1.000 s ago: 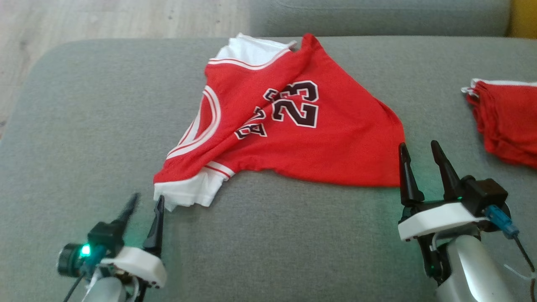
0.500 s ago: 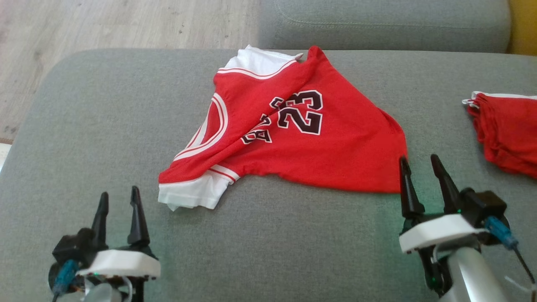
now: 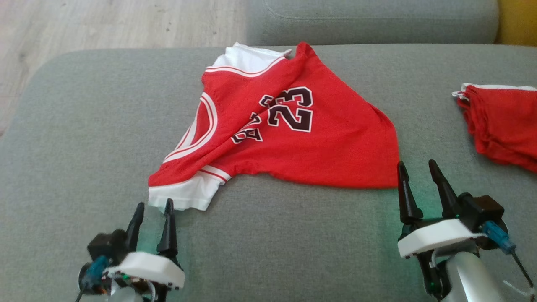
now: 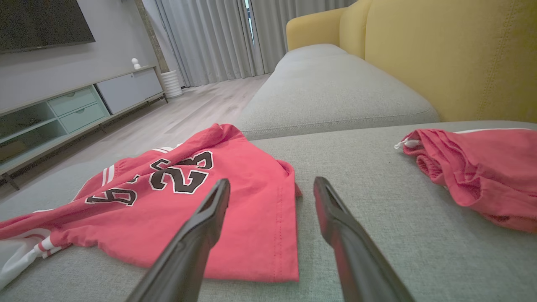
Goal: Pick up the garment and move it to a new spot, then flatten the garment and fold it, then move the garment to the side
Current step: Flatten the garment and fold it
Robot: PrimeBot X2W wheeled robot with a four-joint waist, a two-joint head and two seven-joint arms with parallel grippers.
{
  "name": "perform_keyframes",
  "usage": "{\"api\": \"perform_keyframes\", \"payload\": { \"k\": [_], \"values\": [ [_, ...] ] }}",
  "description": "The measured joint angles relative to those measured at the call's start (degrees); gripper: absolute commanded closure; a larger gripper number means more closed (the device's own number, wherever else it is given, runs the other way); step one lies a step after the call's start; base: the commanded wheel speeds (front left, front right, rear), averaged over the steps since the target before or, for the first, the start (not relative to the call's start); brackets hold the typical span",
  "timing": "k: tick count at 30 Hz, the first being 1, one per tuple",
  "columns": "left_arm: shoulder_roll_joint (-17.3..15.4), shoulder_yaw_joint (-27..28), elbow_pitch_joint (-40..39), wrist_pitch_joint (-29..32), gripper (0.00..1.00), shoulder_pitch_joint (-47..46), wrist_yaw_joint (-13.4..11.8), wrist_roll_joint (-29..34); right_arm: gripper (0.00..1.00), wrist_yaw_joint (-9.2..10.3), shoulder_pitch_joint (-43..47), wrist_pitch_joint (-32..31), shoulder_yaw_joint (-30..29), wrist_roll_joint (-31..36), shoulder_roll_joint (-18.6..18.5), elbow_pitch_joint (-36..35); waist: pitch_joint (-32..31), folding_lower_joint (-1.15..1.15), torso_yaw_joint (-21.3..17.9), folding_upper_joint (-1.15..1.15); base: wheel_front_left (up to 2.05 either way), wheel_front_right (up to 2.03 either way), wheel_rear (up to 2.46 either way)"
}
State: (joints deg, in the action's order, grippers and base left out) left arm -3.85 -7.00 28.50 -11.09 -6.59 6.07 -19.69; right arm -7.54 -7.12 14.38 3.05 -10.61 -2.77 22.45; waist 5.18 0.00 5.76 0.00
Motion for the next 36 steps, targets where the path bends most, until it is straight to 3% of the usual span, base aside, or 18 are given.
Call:
{"api": "perform_keyframes", "payload": {
  "k": [13, 14, 15, 16, 17, 26, 36],
  "values": [
    [-0.3, 0.0, 5.1, 1.4, 0.00, -3.7, -1.5, -0.7, 0.00, 0.00, -0.5, 0.0, 0.3, 0.0, 0.0, -0.1, 1.2, 0.00, -1.8, 0.00, 0.00, 0.00, 0.00],
    [-0.3, 0.0, 5.1, 1.4, 0.22, -3.8, -1.5, -0.8, 0.00, 0.00, -0.5, 0.0, 0.2, 0.0, 0.0, -0.1, 1.2, 0.00, -1.8, 0.00, 0.00, 0.00, 0.00],
    [-0.3, 0.0, 5.2, 1.2, 0.57, -3.9, -1.5, -1.1, 0.00, 0.00, -0.5, 0.0, 0.2, 0.0, 0.0, -0.1, 1.2, 0.00, -1.7, 0.00, 0.00, 0.00, 0.00],
    [-0.3, 0.0, 5.3, 0.9, 0.71, -4.0, -1.5, -1.1, 0.00, 0.00, -0.5, 0.0, 0.1, 0.0, 0.0, -0.1, 1.2, 0.00, -1.7, 0.00, 0.00, 0.00, 0.00],
    [-0.3, 0.0, 5.3, 0.8, 1.00, -4.0, -1.5, -1.1, 0.00, 0.00, -0.5, 0.0, 0.1, 0.0, 0.0, -0.1, 1.2, 0.00, -1.7, 0.00, 0.00, 0.00, 0.00],
    [-0.3, 0.0, 4.2, -0.4, 1.00, -4.0, -1.0, -2.2, 0.00, 0.00, -0.5, 0.0, -0.5, 0.0, 0.0, 0.4, 0.7, 0.00, -0.8, 0.00, 0.00, 0.00, 0.00],
    [-0.8, 1.7, -3.5, -1.0, 1.00, -2.3, -1.6, -4.0, 0.00, 0.00, -0.4, -2.4, -2.0, 0.1, 0.0, 7.2, -0.7, 0.00, 0.7, 0.00, 0.00, 0.00, 0.00]
  ]
}}
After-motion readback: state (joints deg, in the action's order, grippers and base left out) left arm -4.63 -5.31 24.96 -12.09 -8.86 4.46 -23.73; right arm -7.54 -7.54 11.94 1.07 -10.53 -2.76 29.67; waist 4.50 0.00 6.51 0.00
